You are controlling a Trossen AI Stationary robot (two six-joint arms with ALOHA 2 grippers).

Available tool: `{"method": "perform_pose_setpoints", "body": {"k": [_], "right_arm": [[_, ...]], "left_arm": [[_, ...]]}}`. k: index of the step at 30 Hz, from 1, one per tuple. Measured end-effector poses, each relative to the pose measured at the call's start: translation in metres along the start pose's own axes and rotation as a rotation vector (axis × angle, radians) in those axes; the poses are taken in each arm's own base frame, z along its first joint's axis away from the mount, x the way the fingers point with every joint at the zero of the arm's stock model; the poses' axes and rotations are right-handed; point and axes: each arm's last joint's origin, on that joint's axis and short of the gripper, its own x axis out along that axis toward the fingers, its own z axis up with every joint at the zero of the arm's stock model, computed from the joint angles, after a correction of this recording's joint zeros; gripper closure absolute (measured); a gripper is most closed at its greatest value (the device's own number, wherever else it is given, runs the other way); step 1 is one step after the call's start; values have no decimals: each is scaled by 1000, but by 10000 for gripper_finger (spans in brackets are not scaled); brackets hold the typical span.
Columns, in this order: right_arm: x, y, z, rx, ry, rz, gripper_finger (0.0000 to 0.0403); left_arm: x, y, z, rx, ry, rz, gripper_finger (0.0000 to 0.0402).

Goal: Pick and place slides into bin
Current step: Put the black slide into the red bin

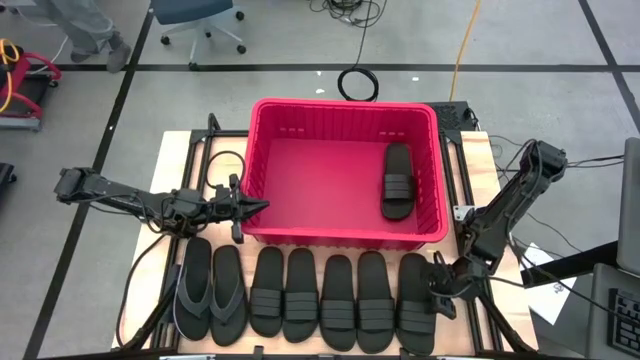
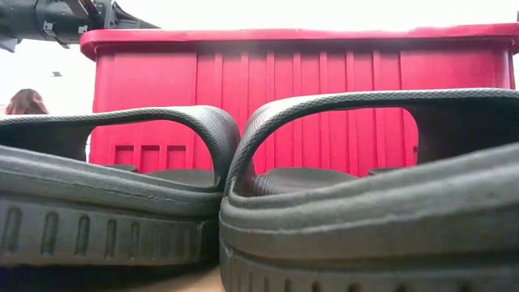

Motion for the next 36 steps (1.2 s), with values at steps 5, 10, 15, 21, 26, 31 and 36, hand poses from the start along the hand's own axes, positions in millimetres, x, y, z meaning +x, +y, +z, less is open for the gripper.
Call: {"method": "perform_pose_setpoints", "body": {"k": [5,10,15,21,26,31,36], "right_arm": [[4,-11,-2,0,-8,22,175],[7,-18,-3,-29,-18,68,176],[8,-16,-2,-91,-31,159,177],[7,-11,-2,-144,-46,227,197],[7,-11,-3,-150,-17,232,234],[7,-11,-4,-153,7,237,274],[8,-14,-4,-154,13,201,316]], "left_arm": [[0,0,0,-23,1,0,380],[0,0,0,-29,1,0,380],[0,0,0,-30,1,0,380],[0,0,0,-28,1,1,380],[0,0,0,-22,1,0,380],[0,0,0,-18,1,0,380],[0,0,0,-5,1,0,380]]}}
